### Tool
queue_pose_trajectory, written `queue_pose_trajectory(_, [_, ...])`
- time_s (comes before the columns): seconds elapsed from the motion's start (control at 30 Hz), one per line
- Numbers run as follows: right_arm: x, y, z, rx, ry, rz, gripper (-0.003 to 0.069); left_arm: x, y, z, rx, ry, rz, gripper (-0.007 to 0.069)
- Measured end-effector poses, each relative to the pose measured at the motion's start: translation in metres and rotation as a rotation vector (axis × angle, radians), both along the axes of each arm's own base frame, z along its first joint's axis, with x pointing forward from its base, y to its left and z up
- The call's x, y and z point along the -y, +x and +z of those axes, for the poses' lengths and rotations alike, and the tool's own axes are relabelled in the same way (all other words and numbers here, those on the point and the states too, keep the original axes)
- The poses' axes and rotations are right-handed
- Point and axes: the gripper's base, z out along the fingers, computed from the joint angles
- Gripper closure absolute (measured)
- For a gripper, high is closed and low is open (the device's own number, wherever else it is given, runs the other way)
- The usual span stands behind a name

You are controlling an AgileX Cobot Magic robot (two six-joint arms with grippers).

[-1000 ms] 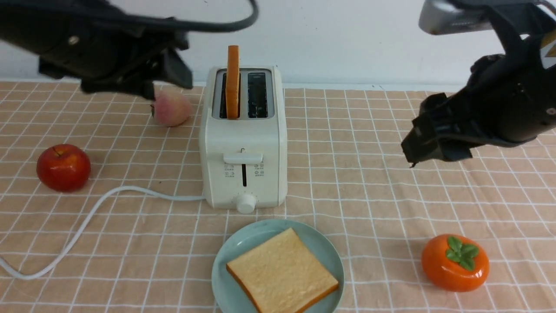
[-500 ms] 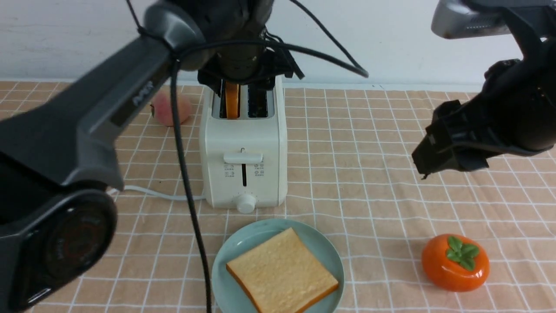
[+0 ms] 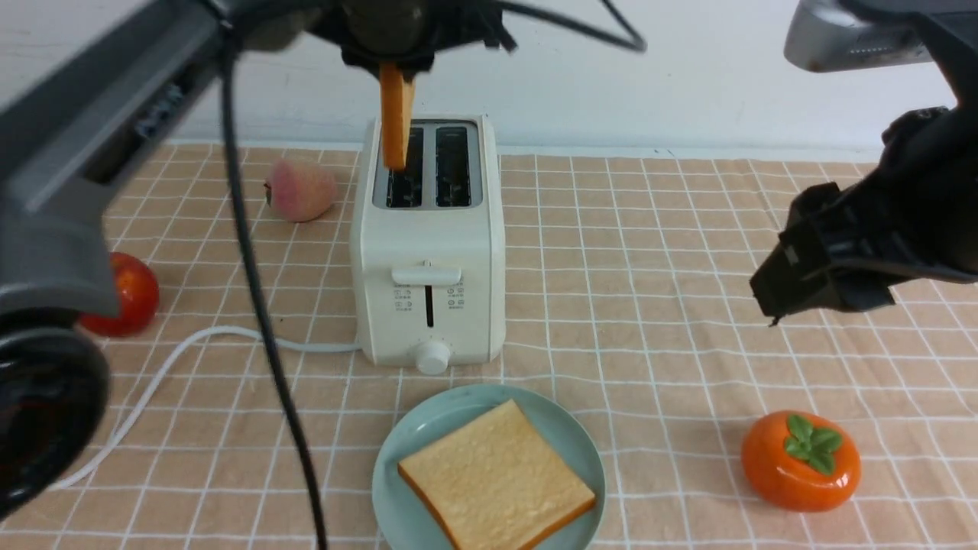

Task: Take toasted bread from bread machine on light coffee tablecloth place on plate.
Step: 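Place the slice of bread on the plate with the left gripper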

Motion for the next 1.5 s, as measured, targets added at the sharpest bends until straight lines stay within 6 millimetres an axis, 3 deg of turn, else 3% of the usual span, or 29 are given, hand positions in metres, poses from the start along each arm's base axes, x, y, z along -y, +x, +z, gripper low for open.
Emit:
queue_pose_trajectory(0.07, [0.007, -0.005, 0.006, 0.042, -0.021, -0.010, 0.0173, -0.019, -0.042, 0.058, 0.099, -0.092, -0.050, 0.0523])
queue_pose_trajectory(0.13, [0.013, -0.011, 0.013, 0.081, -0.029, -0.020, 0.0173, -0.030, -0.069, 0.087, 0.153, -0.147, -0.086, 0.0523])
queue_pose_trajectory(0.2, [0.030, -0.029, 0.026, 0.173, -0.022, -0.073, 0.0176, -0.047, -0.117, 0.127, 0.219, -0.245, -0.169, 0.0523])
queue_pose_trajectory(0.27, [0.049, -0.048, 0.030, 0.282, -0.019, -0.133, 0.0190, -0.058, -0.154, 0.142, 0.223, -0.310, -0.257, 0.0523])
queue_pose_trajectory(0.37, [0.070, -0.074, 0.021, 0.408, -0.010, -0.179, 0.0226, -0.062, -0.183, 0.135, 0.148, -0.349, -0.363, 0.0523])
queue_pose_trajectory(0.4, [0.078, -0.085, 0.008, 0.458, -0.004, -0.191, 0.0259, -0.061, -0.193, 0.126, 0.112, -0.362, -0.414, 0.0523])
queue_pose_trajectory(0.47, [0.095, -0.115, -0.024, 0.557, 0.059, -0.197, 0.0365, -0.056, -0.208, 0.090, 0.023, -0.436, -0.497, 0.0523])
queue_pose_trajectory(0.57, [0.102, -0.136, -0.063, 0.599, 0.173, -0.207, 0.0526, -0.046, -0.206, 0.031, -0.072, -0.566, -0.480, 0.0523])
queue_pose_trajectory(0.6, [0.102, -0.136, -0.070, 0.584, 0.176, -0.211, 0.0550, -0.046, -0.206, 0.027, -0.077, -0.577, -0.476, 0.0523])
queue_pose_trajectory(0.63, [0.102, -0.140, -0.090, 0.549, 0.220, -0.228, 0.0634, -0.039, -0.199, -0.020, -0.154, -0.671, -0.406, 0.0523])
queue_pose_trajectory(0.67, [0.102, -0.140, -0.095, 0.535, 0.221, -0.229, 0.0641, -0.039, -0.199, -0.027, -0.173, -0.665, -0.399, 0.0523])
queue_pose_trajectory(0.7, [0.101, -0.140, -0.109, 0.504, 0.231, -0.239, 0.0667, -0.036, -0.194, -0.063, -0.223, -0.730, -0.327, 0.0523])
queue_pose_trajectory(0.77, [0.100, -0.139, -0.125, 0.490, 0.222, -0.236, 0.0678, -0.035, -0.188, -0.110, -0.271, -0.783, -0.227, 0.0523])
queue_pose_trajectory(0.9, [0.099, -0.135, -0.132, 0.553, 0.206, -0.206, 0.0678, -0.035, -0.175, -0.163, -0.266, -0.801, -0.108, 0.0523])
queue_pose_trajectory(1.07, [0.099, -0.133, -0.128, 0.623, 0.181, -0.181, 0.0678, -0.028, -0.158, -0.198, -0.293, -0.792, -0.051, 0.0523])
queue_pose_trajectory(1.13, [0.100, -0.133, -0.127, 0.646, 0.153, -0.174, 0.0676, -0.023, -0.148, -0.221, -0.344, -0.805, 0.015, 0.0523])
queue_pose_trajectory(1.3, [0.101, -0.132, -0.127, 0.652, 0.146, -0.172, 0.0671, -0.023, -0.140, -0.241, -0.349, -0.754, 0.050, 0.0517])
queue_pose_trajectory(1.4, [0.101, -0.132, -0.127, 0.657, 0.138, -0.170, 0.0669, -0.023, -0.141, -0.237, -0.332, -0.741, 0.017, 0.0438])
queue_pose_trajectory(1.5, [0.101, -0.132, -0.127, 0.664, 0.127, -0.168, 0.0667, -0.025, -0.144, -0.226, -0.294, -0.738, -0.020, 0.0278])
